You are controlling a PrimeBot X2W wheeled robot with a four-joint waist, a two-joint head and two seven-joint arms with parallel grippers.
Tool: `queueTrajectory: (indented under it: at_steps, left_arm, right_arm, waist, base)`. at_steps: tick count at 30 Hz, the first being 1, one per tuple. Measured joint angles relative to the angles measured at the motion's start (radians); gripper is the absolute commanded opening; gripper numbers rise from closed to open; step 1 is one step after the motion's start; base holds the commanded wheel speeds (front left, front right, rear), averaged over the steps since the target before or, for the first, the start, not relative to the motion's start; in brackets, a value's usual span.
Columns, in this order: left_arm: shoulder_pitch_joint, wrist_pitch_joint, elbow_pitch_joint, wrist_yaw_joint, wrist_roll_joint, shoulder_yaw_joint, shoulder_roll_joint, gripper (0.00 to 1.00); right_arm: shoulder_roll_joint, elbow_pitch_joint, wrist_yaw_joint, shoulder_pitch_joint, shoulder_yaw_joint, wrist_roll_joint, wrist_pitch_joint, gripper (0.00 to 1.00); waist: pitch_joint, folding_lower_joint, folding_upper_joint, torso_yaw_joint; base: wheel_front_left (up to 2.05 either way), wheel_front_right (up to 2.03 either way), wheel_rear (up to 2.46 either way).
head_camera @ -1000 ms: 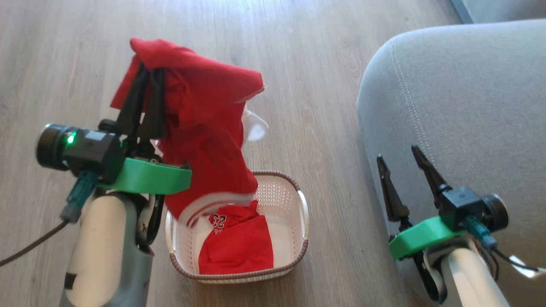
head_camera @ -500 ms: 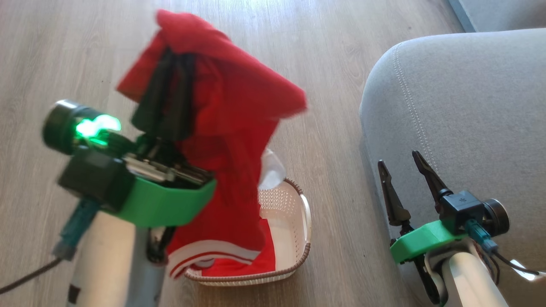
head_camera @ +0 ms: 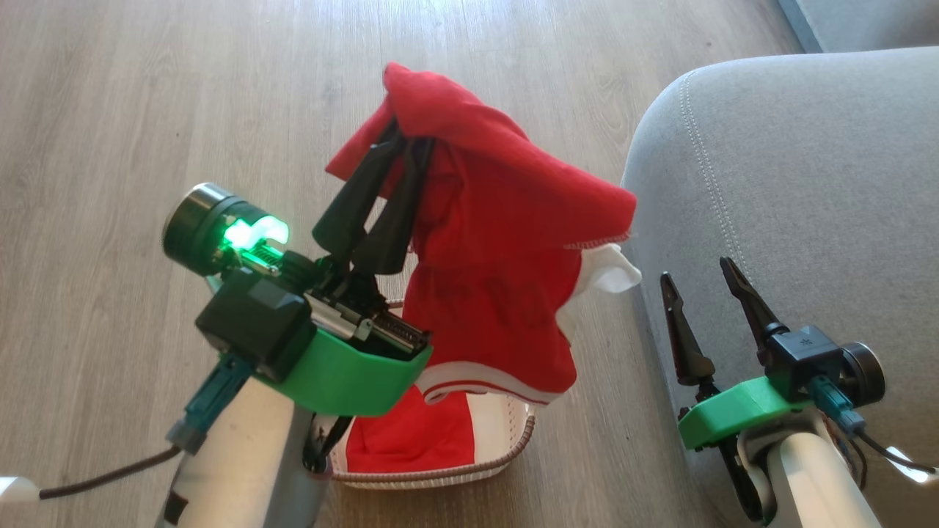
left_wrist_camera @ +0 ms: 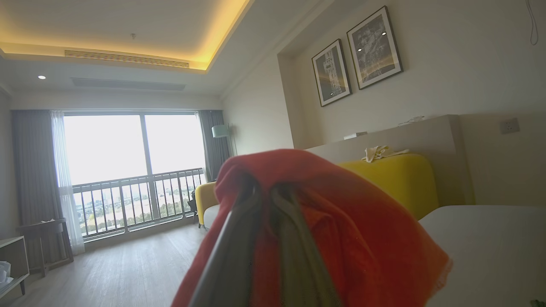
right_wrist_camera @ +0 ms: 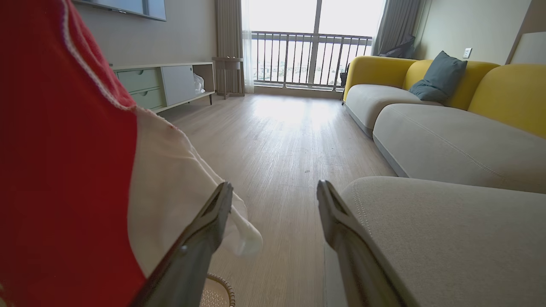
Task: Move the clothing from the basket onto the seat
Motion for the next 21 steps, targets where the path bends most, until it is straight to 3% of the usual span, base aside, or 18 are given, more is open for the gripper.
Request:
queueTrajectory:
  at_steps: [9,13,21]
  left_arm:
    - [0.0,0.0,0.004,-0.001,0.0,-0.004,0.0,0.0]
    - [0.0,0.0,0.017,-0.004,0.017,-0.007,0.0,0.0]
    - [0.0,0.0,0.029,-0.013,0.03,-0.017,0.0,0.0]
  right_arm:
    - [0.0,-0.003,0.0,0.0,0.012,-0.002,0.0,1.0]
    - [-0.018,-0.021,0.0,-0.001,0.144,-0.001,0.0,1.0]
    - [-0.236,-0.101,0.0,-0.052,0.434,0.009,0.001,1.0]
  waist:
    - [-0.004,0.0,0.0,-0.001]
    - [-0.005,0.0,0.0,0.0]
    - [-0.002,0.0001,0.0,0.006]
  base:
    - [0.0,0.0,0.0]
    - [0.0,0.0,0.0]
    - [0.0,0.0,0.0]
